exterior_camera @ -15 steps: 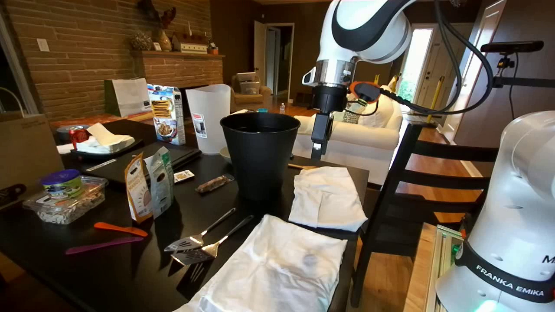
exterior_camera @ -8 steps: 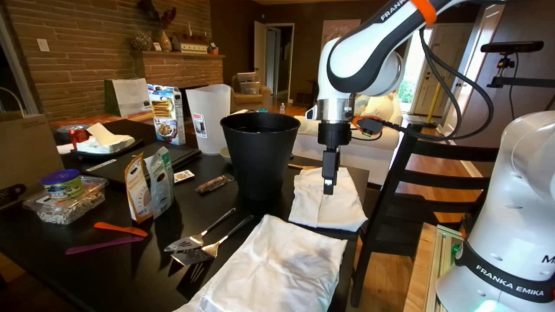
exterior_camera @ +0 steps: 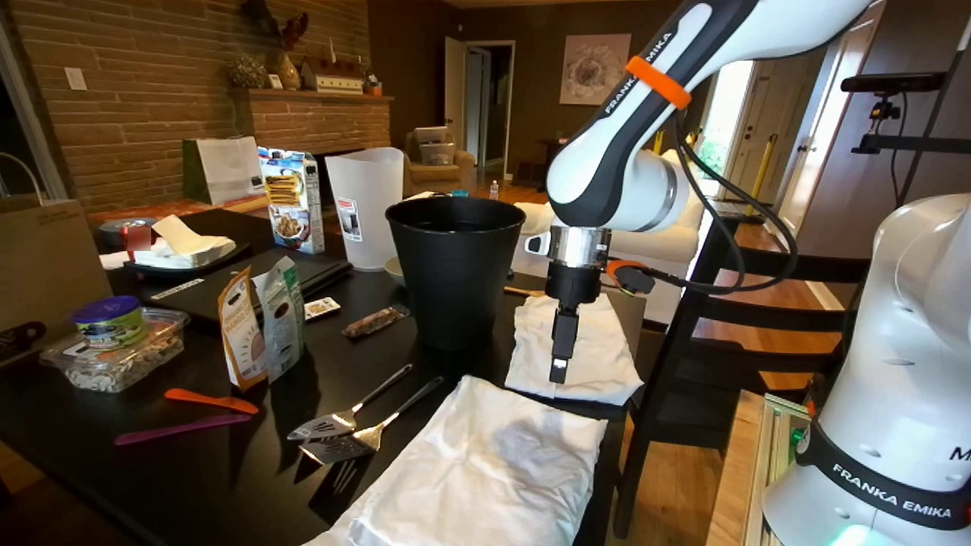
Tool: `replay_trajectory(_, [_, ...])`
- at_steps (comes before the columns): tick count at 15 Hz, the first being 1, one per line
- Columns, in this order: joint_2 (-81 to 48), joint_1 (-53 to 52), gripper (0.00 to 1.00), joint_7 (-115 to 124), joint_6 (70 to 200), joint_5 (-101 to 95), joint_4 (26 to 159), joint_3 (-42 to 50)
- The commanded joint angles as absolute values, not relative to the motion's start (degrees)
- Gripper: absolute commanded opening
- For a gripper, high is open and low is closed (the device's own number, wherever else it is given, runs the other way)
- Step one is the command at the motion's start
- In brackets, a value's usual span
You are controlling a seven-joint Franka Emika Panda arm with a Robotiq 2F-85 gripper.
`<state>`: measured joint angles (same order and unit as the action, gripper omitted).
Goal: Lift the two towels and put them in the black basin
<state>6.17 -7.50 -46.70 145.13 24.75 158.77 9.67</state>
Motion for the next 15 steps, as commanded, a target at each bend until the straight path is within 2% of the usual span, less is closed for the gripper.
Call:
replay_trajectory(1, [0.6,-7.5,1.0,-59.1,150.1,37.1,158.5,7.2])
replay_trajectory(4, [-3.7,-8.9,1.0,-65.0,153.9,42.2,158.0,5.9])
replay_trajectory(11, [-10.2,-10.1,1.0,-62.3,164.6,37.7,158.5,5.3])
replay_trajectory(15, [-13.4,-11.2,1.0,-57.5,163.2,37.9,158.4,6.1])
